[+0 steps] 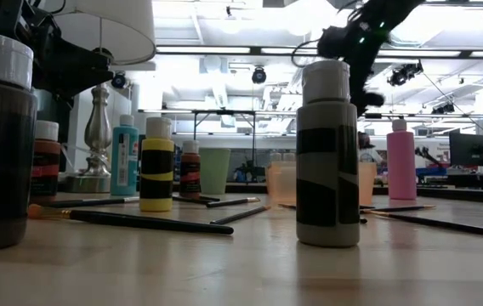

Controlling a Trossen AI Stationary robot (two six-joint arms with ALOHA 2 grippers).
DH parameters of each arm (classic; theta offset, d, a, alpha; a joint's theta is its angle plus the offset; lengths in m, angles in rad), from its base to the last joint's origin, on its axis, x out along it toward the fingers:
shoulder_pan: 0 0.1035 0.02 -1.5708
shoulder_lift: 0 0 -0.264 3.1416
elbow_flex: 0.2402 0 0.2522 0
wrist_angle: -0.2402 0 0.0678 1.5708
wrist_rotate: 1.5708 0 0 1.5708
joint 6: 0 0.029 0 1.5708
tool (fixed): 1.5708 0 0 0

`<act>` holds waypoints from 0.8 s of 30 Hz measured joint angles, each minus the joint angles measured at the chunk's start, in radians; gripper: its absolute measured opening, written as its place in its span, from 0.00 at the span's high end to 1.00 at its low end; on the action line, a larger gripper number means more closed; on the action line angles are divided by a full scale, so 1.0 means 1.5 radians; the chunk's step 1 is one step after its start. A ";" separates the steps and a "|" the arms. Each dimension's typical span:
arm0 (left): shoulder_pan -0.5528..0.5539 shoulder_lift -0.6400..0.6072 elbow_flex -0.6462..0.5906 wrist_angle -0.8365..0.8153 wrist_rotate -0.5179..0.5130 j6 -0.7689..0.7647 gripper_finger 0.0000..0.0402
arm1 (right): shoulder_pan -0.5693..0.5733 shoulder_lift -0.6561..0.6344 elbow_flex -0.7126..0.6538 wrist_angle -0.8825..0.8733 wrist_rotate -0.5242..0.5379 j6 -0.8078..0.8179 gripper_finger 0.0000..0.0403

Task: Pick & Place Paint Supplies
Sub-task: Put the large pink paint bottle into the orange bin

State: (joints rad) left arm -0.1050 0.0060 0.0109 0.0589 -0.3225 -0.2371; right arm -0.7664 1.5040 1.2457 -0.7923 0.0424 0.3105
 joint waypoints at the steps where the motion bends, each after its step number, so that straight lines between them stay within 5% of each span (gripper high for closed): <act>1: 0.000 0.000 0.000 0.000 0.000 0.000 0.58 | 0.003 -0.014 0.000 -0.020 0.011 -0.001 0.41; 16: 0.000 0.000 0.000 0.000 0.000 0.000 0.58 | 0.027 -0.235 -0.102 -0.166 0.061 0.020 0.41; 24: 0.000 0.000 0.000 0.000 0.000 0.000 0.58 | 0.025 -0.272 -0.153 -0.173 0.143 0.069 0.41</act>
State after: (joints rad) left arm -0.1047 0.0063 0.0109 0.0590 -0.3225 -0.2371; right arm -0.7295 1.0956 1.0167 -1.0511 0.2565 0.4143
